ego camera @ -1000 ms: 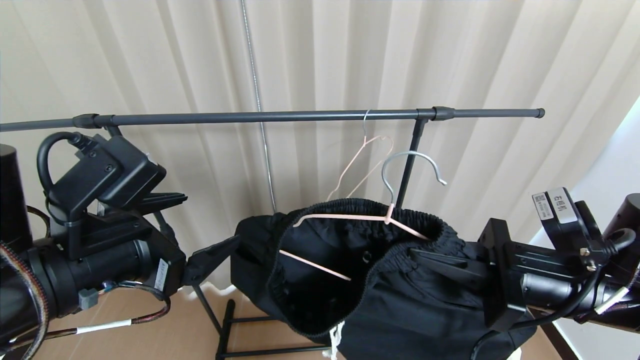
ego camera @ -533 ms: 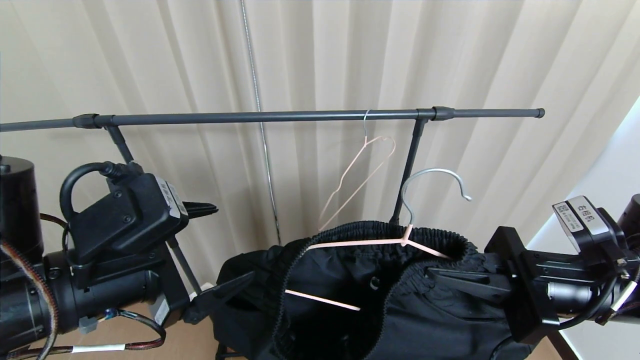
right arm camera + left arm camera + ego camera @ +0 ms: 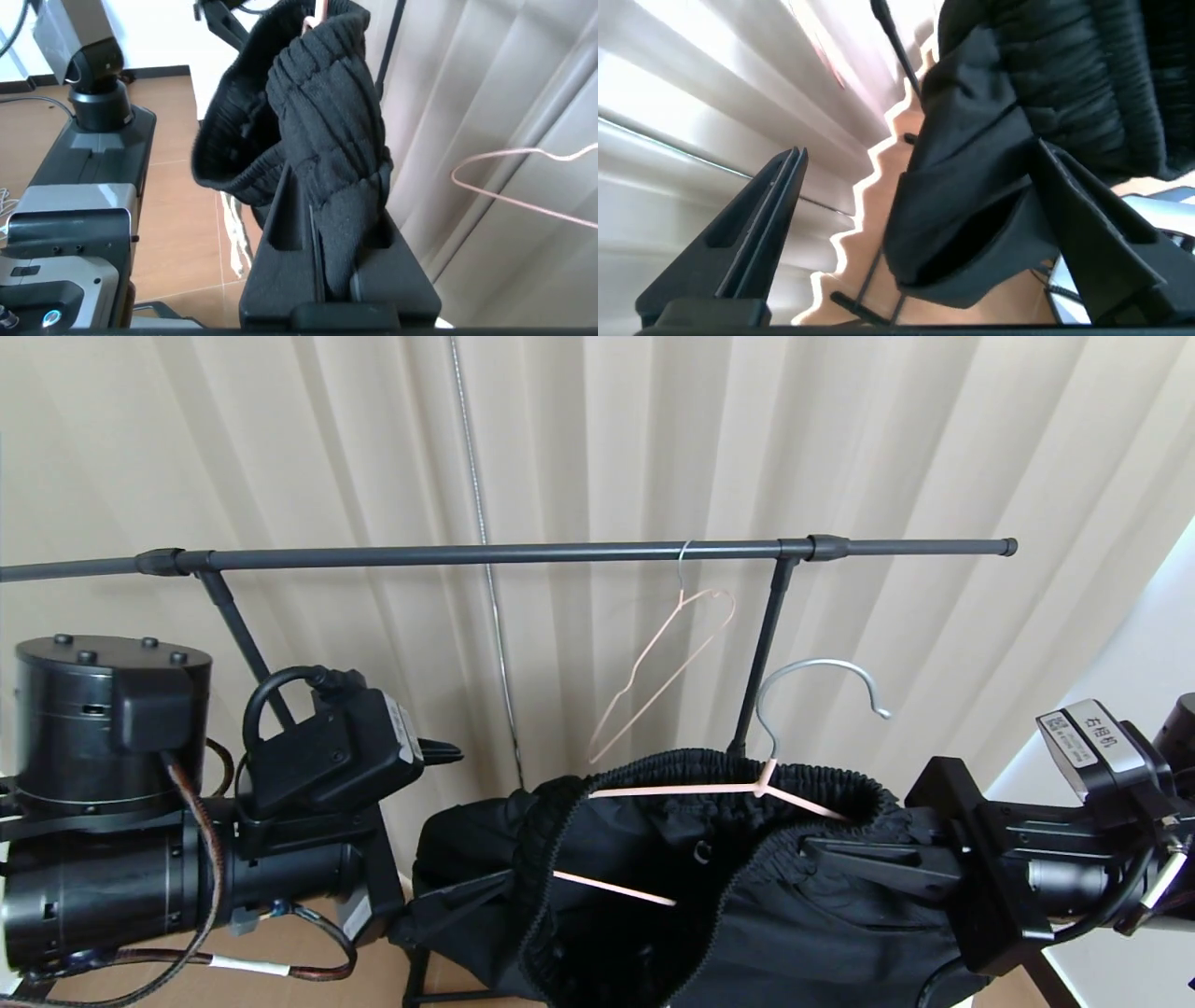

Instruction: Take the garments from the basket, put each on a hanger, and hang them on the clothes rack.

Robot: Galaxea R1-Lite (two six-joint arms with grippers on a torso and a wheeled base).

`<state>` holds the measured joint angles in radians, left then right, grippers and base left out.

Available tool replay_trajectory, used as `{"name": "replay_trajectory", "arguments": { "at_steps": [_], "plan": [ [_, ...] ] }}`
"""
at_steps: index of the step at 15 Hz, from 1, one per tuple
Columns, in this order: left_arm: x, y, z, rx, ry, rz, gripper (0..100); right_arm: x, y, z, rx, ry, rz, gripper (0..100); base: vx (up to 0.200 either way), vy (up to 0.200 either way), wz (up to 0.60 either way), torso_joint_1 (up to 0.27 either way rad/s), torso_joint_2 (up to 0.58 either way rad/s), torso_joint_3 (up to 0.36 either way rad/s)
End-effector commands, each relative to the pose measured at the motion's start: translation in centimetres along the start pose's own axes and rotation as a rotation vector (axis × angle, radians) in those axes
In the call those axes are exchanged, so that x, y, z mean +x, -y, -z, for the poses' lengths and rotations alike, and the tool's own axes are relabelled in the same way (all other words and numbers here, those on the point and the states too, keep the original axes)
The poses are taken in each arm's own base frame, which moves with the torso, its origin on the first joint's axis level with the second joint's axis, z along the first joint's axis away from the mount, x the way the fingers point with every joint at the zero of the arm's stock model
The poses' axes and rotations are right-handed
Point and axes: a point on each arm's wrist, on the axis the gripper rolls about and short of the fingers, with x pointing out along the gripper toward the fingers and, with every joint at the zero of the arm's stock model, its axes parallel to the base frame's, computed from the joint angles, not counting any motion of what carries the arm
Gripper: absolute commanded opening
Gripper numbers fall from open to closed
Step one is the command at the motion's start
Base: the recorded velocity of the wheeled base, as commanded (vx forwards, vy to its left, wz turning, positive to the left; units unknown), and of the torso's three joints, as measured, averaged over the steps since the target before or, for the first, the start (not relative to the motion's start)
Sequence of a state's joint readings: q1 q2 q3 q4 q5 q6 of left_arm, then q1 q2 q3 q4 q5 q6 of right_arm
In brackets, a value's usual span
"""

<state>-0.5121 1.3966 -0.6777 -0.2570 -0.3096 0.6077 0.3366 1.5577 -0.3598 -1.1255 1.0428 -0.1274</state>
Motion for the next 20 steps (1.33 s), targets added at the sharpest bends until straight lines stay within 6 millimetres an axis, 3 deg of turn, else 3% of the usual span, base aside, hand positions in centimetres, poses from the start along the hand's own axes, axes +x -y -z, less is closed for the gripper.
{"name": "replay_trajectory", "arguments": {
  "at_steps": [1,9,20],
  "plan": [
    [1.8,-0.5,0.5,-0.019,-0.033,0.03,100,-0.2,0.2,0.1,0.003,-0.001,-0.001,0,0.0,0.0,0.0,0.0,0.0,0.0],
    [3.9,-1.8,-1.5,-0.062,0.048,0.095,100,0.0,0.5,0.6,0.004,-0.001,-0.006,0,0.0,0.0,0.0,0.0,0.0,0.0],
    [6.9,-0.9,-3.3,-0.052,0.101,0.215,100,0.1,0.4,0.2,-0.011,0.012,-0.041,0,0.0,0.0,0.0,0.0,0.0,0.0]
  ]
}}
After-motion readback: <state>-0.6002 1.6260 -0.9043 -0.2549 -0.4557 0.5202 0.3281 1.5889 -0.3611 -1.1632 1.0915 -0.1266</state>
